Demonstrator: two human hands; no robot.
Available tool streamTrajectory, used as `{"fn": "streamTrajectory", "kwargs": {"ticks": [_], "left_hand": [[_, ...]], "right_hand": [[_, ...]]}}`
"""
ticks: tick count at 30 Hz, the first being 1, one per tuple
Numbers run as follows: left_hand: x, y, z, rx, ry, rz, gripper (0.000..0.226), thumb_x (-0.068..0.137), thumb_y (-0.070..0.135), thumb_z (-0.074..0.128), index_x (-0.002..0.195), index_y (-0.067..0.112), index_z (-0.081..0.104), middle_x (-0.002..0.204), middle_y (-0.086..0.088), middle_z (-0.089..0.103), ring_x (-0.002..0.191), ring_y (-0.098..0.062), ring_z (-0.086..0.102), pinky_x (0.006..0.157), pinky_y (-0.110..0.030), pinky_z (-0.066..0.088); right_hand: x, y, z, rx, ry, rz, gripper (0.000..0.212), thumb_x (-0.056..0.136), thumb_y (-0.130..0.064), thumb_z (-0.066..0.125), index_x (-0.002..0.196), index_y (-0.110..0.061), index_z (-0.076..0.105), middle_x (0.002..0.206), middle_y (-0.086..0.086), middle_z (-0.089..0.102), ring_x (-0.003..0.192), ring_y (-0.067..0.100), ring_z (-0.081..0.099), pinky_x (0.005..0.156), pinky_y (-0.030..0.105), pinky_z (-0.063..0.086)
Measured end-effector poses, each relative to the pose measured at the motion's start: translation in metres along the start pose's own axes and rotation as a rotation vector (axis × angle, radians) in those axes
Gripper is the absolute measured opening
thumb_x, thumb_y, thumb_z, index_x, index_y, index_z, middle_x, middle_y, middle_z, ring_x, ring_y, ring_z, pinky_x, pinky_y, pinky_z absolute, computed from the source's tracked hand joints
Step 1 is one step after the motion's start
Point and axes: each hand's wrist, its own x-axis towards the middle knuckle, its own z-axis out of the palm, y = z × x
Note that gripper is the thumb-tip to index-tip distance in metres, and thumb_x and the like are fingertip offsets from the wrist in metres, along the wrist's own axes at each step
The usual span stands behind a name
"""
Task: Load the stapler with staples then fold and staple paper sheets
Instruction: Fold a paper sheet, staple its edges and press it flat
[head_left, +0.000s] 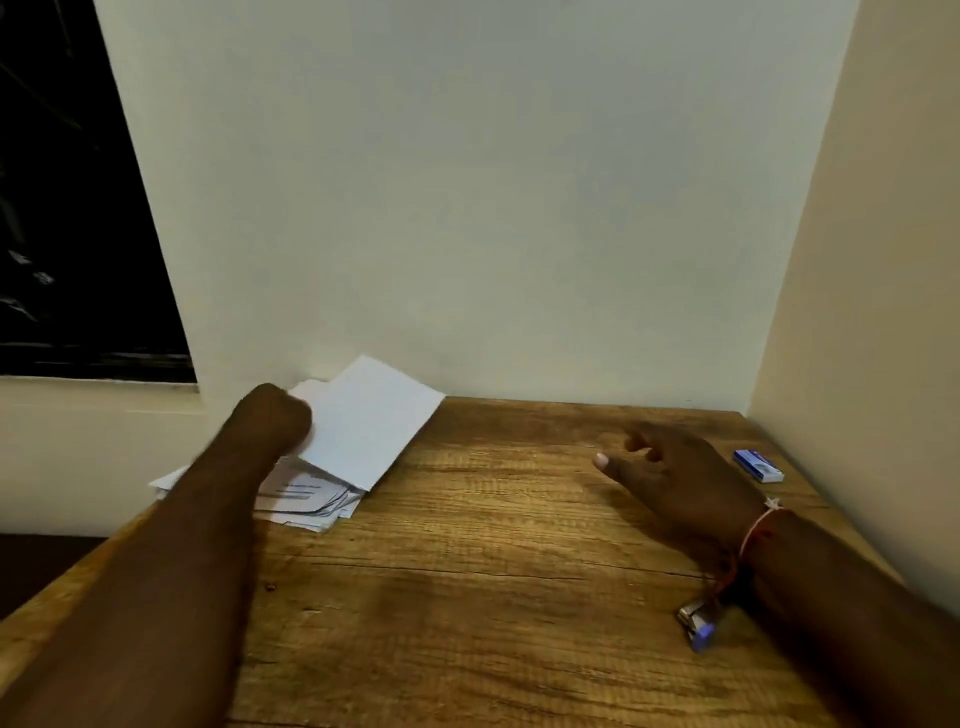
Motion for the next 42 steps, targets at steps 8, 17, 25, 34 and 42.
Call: {"fn": "streamTrajectory", "kwargs": {"ticks": [8,17,25,34,42], "left_hand": [[0.023,-0.044,0.010,0.123,0.041,-0.244,0.026,0.092,0.040,0.064,0.101,0.015,0.063,0.128,-0.008,0.068,0.132,-0.031,0.062,0.121,-0.038,0.039],[-0.005,-0.018,0.014,0.236,0.162,-0.151,0.049,0.098,0.044,0.065,0.138,0.016,0.063,0.140,-0.019,0.062,0.136,-0.045,0.054,0.117,-0.053,0.033],[-0.081,0.061,0.059,-0.151,0.145,0.634,0.040,0.102,0.050,0.075,0.139,0.033,0.070,0.146,0.005,0.068,0.144,-0.028,0.053,0.122,-0.052,0.032],[-0.104,0.073,0.090,-0.205,-0.253,0.950,0.036,0.100,0.055,0.076,0.129,0.034,0.076,0.136,0.017,0.072,0.132,-0.005,0.060,0.111,-0.036,0.050],[-0.097,0.068,0.097,-0.243,-0.298,1.068,0.030,0.096,0.051,0.081,0.119,0.031,0.082,0.121,0.024,0.076,0.119,0.003,0.067,0.095,-0.031,0.061]], "right_hand": [[0.003,0.008,-0.003,0.031,0.011,0.045,0.075,0.095,-0.073,0.062,0.154,-0.027,0.058,0.128,-0.002,0.072,0.110,0.015,0.067,0.094,0.034,0.058],[0.002,0.008,-0.004,-0.019,-0.048,0.088,0.068,0.095,-0.065,0.071,0.151,-0.028,0.059,0.136,-0.002,0.067,0.109,0.012,0.058,0.089,0.028,0.049],[0.003,0.005,0.000,-0.076,-0.063,0.037,0.024,0.099,-0.033,0.077,0.123,-0.031,0.077,0.113,-0.009,0.072,0.092,0.004,0.065,0.073,0.019,0.051],[-0.028,-0.013,-0.068,-0.335,-0.586,0.054,0.079,0.047,-0.083,0.092,0.110,-0.043,0.068,0.096,-0.015,0.077,0.086,0.002,0.072,0.077,0.025,0.060],[-0.032,-0.010,-0.054,-0.300,-0.626,-0.091,0.055,0.065,-0.055,0.102,0.104,-0.041,0.066,0.095,-0.020,0.073,0.084,-0.002,0.068,0.065,0.017,0.052]]}}
